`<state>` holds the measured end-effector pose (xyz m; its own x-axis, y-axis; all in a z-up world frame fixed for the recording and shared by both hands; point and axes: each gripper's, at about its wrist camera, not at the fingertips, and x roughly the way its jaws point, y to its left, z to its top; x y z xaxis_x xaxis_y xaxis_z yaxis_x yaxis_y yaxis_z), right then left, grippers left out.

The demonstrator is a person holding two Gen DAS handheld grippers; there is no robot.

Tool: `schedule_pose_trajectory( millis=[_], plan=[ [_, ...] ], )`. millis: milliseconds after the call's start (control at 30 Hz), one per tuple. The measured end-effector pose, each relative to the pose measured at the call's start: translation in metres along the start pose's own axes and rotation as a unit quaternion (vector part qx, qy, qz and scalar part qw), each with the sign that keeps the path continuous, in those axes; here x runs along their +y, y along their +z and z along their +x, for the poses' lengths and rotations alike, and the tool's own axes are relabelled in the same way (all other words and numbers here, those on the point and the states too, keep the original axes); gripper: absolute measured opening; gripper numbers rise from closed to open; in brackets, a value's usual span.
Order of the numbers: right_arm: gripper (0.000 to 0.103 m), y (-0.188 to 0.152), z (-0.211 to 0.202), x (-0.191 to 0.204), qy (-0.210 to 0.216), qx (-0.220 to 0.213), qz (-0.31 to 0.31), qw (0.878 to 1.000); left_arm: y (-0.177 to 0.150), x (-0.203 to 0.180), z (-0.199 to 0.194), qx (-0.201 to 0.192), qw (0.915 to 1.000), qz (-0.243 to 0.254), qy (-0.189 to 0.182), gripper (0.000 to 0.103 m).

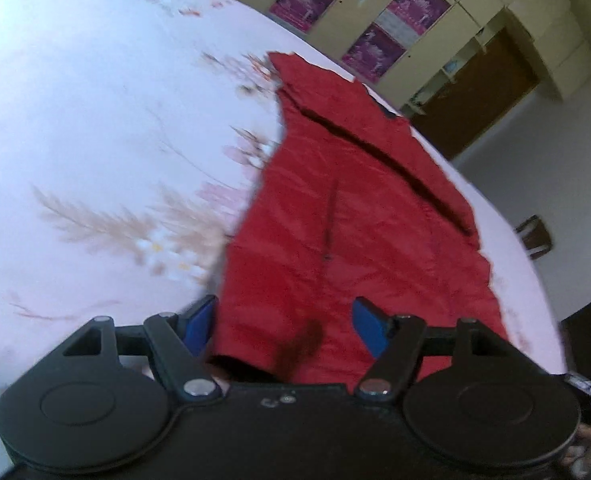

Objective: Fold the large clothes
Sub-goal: 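Grasp the jacket side edge with the left gripper while the right gripper grasps it too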

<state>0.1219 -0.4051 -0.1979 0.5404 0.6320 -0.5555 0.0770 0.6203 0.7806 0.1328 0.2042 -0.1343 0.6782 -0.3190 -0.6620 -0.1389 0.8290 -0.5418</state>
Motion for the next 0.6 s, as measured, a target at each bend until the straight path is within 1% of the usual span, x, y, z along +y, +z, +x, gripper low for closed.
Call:
schedule_pose_trajectory(
  millis=[33, 67, 100, 133, 167, 200, 233, 267, 333, 400, 500, 600],
  plan=[
    [0.055, 0.002, 0.002, -0.003, 0.010, 0.000, 0.010, 1.000, -0.001, -0.002, 0.003, 0.001, 1.0000, 0.004, -0.002, 0.070],
    [0.054, 0.004, 0.003, -0.007, 0.021, -0.001, 0.019, 1.000, -0.001, -0.005, 0.006, 0.000, 1.0000, 0.008, -0.004, 0.067],
    [0.054, 0.007, 0.005, -0.010, 0.030, 0.000, 0.025, 0.999, -0.001, -0.007, 0.009, -0.002, 1.0000, 0.007, -0.006, 0.047],
    [0.052, 0.008, 0.005, -0.012, 0.038, 0.002, 0.028, 0.999, -0.001, -0.006, 0.012, 0.001, 0.9999, 0.002, -0.011, 0.029],
    [0.042, 0.011, 0.006, -0.014, 0.041, 0.007, 0.028, 0.999, 0.000, -0.006, 0.016, 0.005, 0.9999, -0.006, -0.008, 0.011],
    [0.034, 0.013, 0.007, -0.016, 0.040, 0.014, 0.028, 0.999, -0.001, -0.005, 0.018, 0.004, 0.9999, -0.009, -0.006, 0.011],
    [0.023, 0.014, 0.009, -0.017, 0.043, 0.024, 0.025, 0.998, -0.002, -0.006, 0.018, 0.001, 0.9999, -0.010, -0.004, 0.010],
    [0.019, 0.016, 0.011, -0.017, 0.044, 0.037, 0.019, 0.998, -0.002, -0.008, 0.017, -0.003, 1.0000, -0.009, -0.001, 0.009],
    [0.019, 0.017, 0.014, -0.014, 0.050, 0.056, 0.006, 0.997, -0.003, -0.011, 0.010, -0.016, 0.9998, -0.005, -0.004, 0.009],
    [0.007, 0.018, 0.012, -0.007, 0.059, 0.055, -0.014, 0.997, -0.002, -0.012, 0.002, -0.031, 0.9994, -0.009, -0.009, 0.007],
    [0.006, 0.029, -0.003, 0.005, 0.068, 0.021, -0.027, 0.997, 0.007, -0.018, -0.016, -0.063, 0.9976, -0.014, -0.025, 0.007],
    [0.005, 0.043, -0.019, 0.024, 0.081, -0.016, -0.053, 0.995, 0.026, -0.032, -0.029, -0.093, 0.9950, -0.001, -0.035, 0.007]
  ],
)
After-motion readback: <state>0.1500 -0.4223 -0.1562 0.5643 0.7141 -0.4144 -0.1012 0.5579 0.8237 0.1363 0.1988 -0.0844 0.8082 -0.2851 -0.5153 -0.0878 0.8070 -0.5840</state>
